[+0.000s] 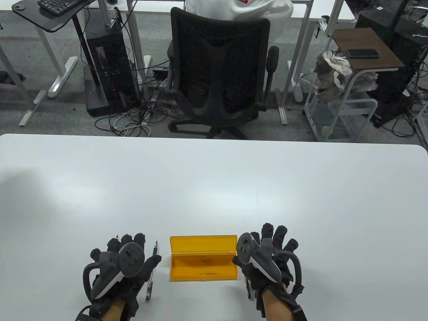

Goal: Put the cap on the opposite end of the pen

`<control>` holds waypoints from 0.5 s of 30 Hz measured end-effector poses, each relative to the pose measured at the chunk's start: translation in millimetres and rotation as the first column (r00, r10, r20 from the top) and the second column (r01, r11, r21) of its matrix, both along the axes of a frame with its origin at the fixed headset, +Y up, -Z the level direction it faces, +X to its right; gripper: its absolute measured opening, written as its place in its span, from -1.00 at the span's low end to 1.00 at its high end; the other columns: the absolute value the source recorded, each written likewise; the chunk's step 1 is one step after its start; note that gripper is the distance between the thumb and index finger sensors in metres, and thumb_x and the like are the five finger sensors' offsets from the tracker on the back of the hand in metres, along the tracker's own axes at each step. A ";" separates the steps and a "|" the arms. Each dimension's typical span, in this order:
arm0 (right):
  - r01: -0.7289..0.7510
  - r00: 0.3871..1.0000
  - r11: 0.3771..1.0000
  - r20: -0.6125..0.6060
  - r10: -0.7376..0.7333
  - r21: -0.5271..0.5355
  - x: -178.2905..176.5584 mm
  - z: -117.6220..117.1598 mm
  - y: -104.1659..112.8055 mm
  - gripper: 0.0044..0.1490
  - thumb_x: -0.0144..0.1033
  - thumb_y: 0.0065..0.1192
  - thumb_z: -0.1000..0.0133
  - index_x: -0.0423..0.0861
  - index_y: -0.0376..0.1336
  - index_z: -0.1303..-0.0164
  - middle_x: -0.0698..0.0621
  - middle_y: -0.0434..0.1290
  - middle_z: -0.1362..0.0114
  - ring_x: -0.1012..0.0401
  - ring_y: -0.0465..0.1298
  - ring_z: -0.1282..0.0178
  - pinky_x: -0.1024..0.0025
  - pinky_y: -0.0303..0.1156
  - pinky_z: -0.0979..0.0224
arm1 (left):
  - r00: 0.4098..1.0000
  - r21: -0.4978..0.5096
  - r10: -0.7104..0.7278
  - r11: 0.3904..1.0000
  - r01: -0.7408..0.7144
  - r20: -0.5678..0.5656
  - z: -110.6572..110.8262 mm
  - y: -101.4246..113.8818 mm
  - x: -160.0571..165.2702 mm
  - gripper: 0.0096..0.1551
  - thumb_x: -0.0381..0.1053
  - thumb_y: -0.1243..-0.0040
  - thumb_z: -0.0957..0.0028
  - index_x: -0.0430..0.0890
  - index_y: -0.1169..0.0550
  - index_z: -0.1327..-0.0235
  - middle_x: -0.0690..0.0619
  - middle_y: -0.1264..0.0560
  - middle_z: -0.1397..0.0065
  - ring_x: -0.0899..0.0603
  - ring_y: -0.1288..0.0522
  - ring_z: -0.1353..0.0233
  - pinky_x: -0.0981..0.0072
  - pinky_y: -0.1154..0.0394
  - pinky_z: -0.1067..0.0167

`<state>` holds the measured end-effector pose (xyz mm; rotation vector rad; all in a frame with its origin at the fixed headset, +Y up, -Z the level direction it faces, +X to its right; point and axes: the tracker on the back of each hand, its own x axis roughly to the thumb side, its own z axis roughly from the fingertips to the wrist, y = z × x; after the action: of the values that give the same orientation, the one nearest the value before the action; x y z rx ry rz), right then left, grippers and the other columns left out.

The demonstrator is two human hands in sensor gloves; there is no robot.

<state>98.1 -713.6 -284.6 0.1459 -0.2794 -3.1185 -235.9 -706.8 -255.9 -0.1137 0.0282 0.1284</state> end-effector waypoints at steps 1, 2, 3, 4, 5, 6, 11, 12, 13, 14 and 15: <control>-0.002 1.000 1.000 -0.005 0.002 -0.004 -0.1 0.6 0.1 0.13 0.28 0.17 0.09 -0.06 0.13 -0.66 -0.27 -0.07 -0.78 -0.38 -0.22 -0.68 -0.62 -0.19 -0.45 | 1.000 -0.006 -0.003 1.000 0.003 -0.003 -0.8 -1.0 0.2 0.01 0.43 -0.14 -0.08 -0.07 -0.22 -0.68 -0.37 -0.18 -0.75 -0.64 -0.07 -0.66 -0.81 0.11 -0.28; -0.008 1.000 1.000 -0.013 0.008 -0.008 -0.1 1.8 0.5 0.13 0.29 0.16 0.09 -0.06 0.13 -0.66 -0.27 -0.07 -0.78 -0.38 -0.22 -0.68 -0.61 -0.19 -0.45 | 1.000 -0.018 -0.010 1.000 0.010 -0.005 -2.1 -2.2 -0.2 0.01 0.43 -0.14 -0.08 -0.07 -0.22 -0.68 -0.36 -0.18 -0.75 -0.63 -0.08 -0.66 -0.81 0.11 -0.28; -0.007 1.000 1.000 -0.019 0.007 -0.006 0.1 2.8 0.8 0.13 0.29 0.16 0.09 -0.05 0.13 -0.66 -0.27 -0.06 -0.78 -0.39 -0.21 -0.68 -0.61 -0.18 -0.45 | 1.000 -0.025 -0.009 1.000 0.009 -0.008 -2.5 -3.1 -0.6 0.00 0.43 -0.14 -0.09 -0.07 -0.22 -0.68 -0.36 -0.18 -0.74 -0.63 -0.08 -0.66 -0.81 0.11 -0.28; 0.000 1.000 1.000 -0.026 0.000 -0.001 0.2 3.8 0.8 0.12 0.29 0.17 0.10 -0.05 0.13 -0.66 -0.27 -0.06 -0.78 -0.38 -0.21 -0.68 -0.61 -0.18 -0.45 | 1.000 -0.031 -0.008 0.999 0.007 -0.012 -2.8 -4.2 -1.6 0.01 0.43 -0.14 -0.08 -0.07 -0.22 -0.69 -0.36 -0.19 -0.74 -0.63 -0.08 -0.66 -0.81 0.11 -0.28; 0.004 1.000 1.000 -0.030 -0.004 0.000 0.4 4.6 0.9 0.12 0.29 0.17 0.10 -0.05 0.13 -0.66 -0.27 -0.06 -0.78 -0.39 -0.20 -0.68 -0.61 -0.17 -0.44 | 1.000 -0.037 -0.005 0.999 0.004 -0.014 -2.9 -5.0 -2.5 0.01 0.43 -0.14 -0.08 -0.07 -0.22 -0.68 -0.37 -0.18 -0.74 -0.63 -0.08 -0.66 -0.81 0.11 -0.28; 0.004 1.000 1.000 -0.030 -0.004 0.001 0.9 5.3 0.8 0.12 0.28 0.17 0.09 -0.05 0.13 -0.66 -0.27 -0.06 -0.78 -0.39 -0.20 -0.68 -0.61 -0.17 -0.44 | 1.000 -0.044 0.001 0.999 -0.002 -0.018 -2.9 -5.9 -4.1 0.01 0.43 -0.14 -0.08 -0.07 -0.22 -0.69 -0.37 -0.19 -0.74 -0.63 -0.08 -0.66 -0.81 0.11 -0.28; -0.008 1.000 1.000 -0.011 0.007 -0.016 4.4 10.5 1.5 0.12 0.28 0.17 0.10 -0.05 0.12 -0.65 -0.27 -0.05 -0.77 -0.39 -0.19 -0.67 -0.61 -0.16 -0.43 | 0.999 -0.050 0.016 0.999 -0.018 -0.035 -0.1 -6.5 -9.0 0.02 0.42 -0.15 -0.09 -0.08 -0.19 -0.69 -0.37 -0.18 -0.74 -0.63 -0.07 -0.66 -0.81 0.11 -0.28; -0.006 1.000 1.000 -0.016 0.006 -0.007 3.7 11.2 3.1 0.11 0.28 0.16 0.10 -0.05 0.12 -0.65 -0.27 -0.05 -0.77 -0.39 -0.19 -0.67 -0.61 -0.16 -0.43 | 0.999 -0.049 0.014 0.999 -0.016 -0.039 0.8 -6.6 -9.4 0.03 0.42 -0.15 -0.09 -0.08 -0.18 -0.69 -0.37 -0.18 -0.74 -0.63 -0.07 -0.66 -0.81 0.11 -0.28; 0.001 1.000 1.000 -0.022 0.000 0.006 2.7 11.3 4.0 0.11 0.28 0.16 0.09 -0.05 0.12 -0.65 -0.27 -0.05 -0.77 -0.39 -0.19 -0.67 -0.61 -0.16 -0.44 | 0.999 -0.048 0.014 0.999 -0.016 -0.042 1.0 -6.9 -9.7 0.02 0.42 -0.15 -0.09 -0.08 -0.19 -0.69 -0.36 -0.18 -0.75 -0.63 -0.07 -0.66 -0.81 0.11 -0.28; 0.005 1.000 1.000 -0.029 -0.004 0.015 1.9 11.3 4.5 0.12 0.27 0.17 0.09 -0.05 0.12 -0.65 -0.27 -0.05 -0.77 -0.39 -0.19 -0.67 -0.61 -0.16 -0.44 | 0.999 -0.049 0.015 0.999 -0.017 -0.045 0.7 -7.2 -9.7 0.03 0.42 -0.15 -0.09 -0.09 -0.18 -0.70 -0.36 -0.18 -0.75 -0.63 -0.07 -0.66 -0.81 0.11 -0.28; 0.007 0.999 1.000 -0.038 -0.007 0.021 0.8 11.2 5.0 0.11 0.27 0.16 0.09 -0.05 0.12 -0.65 -0.27 -0.05 -0.77 -0.39 -0.19 -0.67 -0.61 -0.16 -0.44 | 0.999 -0.057 0.014 0.998 -0.017 -0.051 -0.6 -7.4 -9.4 0.03 0.42 -0.15 -0.09 -0.09 -0.18 -0.70 -0.37 -0.17 -0.75 -0.63 -0.07 -0.66 -0.81 0.11 -0.28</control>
<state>98.9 -708.6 -273.4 0.0855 -0.2466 -3.1280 -245.2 -714.2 -256.5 -0.1677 0.0814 0.1463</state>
